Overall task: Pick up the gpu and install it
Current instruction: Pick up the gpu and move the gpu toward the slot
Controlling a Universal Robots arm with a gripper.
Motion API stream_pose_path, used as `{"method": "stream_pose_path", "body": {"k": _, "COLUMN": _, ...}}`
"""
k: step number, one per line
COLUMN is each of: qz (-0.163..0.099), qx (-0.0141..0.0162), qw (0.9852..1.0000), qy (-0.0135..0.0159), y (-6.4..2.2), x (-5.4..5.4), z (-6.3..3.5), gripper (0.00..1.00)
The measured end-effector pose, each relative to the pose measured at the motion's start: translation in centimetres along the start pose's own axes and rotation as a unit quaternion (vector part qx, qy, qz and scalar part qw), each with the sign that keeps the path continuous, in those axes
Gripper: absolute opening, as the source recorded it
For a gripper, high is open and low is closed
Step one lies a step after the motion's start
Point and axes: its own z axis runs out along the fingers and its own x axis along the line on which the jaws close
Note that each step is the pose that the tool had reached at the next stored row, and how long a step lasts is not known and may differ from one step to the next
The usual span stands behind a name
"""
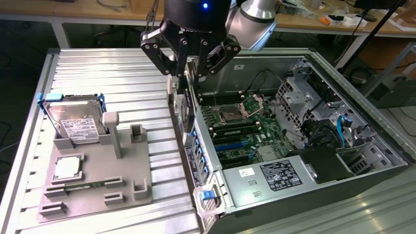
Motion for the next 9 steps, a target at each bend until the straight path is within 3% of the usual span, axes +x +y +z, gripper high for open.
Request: {"method": "stream_pose_path", "body": {"k": 9, "qz": 0.0, "qx": 0.0, "qw": 1.0, "qy": 0.0, "y": 0.05, "x": -0.68, "z": 0.02, "gripper": 0.27}}
